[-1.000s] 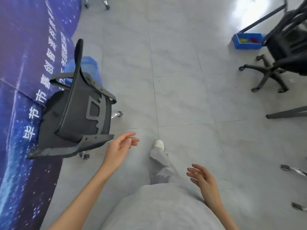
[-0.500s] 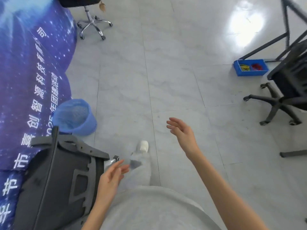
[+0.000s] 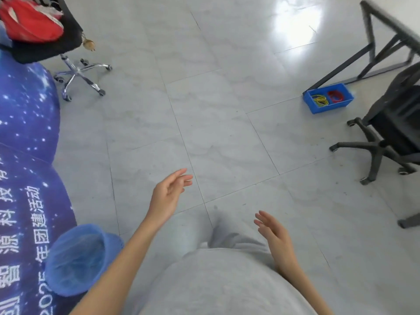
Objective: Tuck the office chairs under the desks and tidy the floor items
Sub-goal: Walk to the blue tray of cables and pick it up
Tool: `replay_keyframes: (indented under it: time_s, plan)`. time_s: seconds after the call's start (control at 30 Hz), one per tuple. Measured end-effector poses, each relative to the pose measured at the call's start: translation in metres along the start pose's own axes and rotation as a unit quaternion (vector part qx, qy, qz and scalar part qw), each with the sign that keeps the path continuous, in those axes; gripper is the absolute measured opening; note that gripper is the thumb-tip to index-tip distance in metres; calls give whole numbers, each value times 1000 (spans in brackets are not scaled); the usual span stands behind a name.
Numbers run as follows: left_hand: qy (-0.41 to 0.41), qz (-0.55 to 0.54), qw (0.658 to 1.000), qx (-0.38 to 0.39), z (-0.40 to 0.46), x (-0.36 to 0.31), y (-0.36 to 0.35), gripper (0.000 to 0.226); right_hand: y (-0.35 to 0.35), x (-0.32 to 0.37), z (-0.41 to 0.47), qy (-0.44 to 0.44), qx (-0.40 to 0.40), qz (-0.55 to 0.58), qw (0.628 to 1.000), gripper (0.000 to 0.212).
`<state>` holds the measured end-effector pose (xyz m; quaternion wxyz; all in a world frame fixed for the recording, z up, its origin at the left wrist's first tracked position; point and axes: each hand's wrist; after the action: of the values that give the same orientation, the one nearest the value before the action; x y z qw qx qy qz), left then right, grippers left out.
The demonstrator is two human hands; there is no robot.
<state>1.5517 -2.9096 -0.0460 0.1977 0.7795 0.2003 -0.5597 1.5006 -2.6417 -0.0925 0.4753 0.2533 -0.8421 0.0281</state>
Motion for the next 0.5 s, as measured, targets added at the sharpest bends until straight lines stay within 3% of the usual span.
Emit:
replay_keyframes:
  time_s: [0.2, 0.5]
  plan:
    - [20, -1, 1000, 17, 148, -22, -37, 25, 4, 71, 151, -1, -22, 19, 1000, 35]
    - [87, -7, 995, -48, 306, -74, -74, 27, 28, 288, 390, 105, 21, -12, 994, 37]
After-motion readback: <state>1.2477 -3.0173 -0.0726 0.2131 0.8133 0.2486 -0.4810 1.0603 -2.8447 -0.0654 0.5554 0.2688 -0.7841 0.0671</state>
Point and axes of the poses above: each hand's wrist, its own z-axis towards the middle knuckle, its own y-axis out of the back of the hand, x = y × z, and after that the axes turned 5 degrees about -z, right-handed
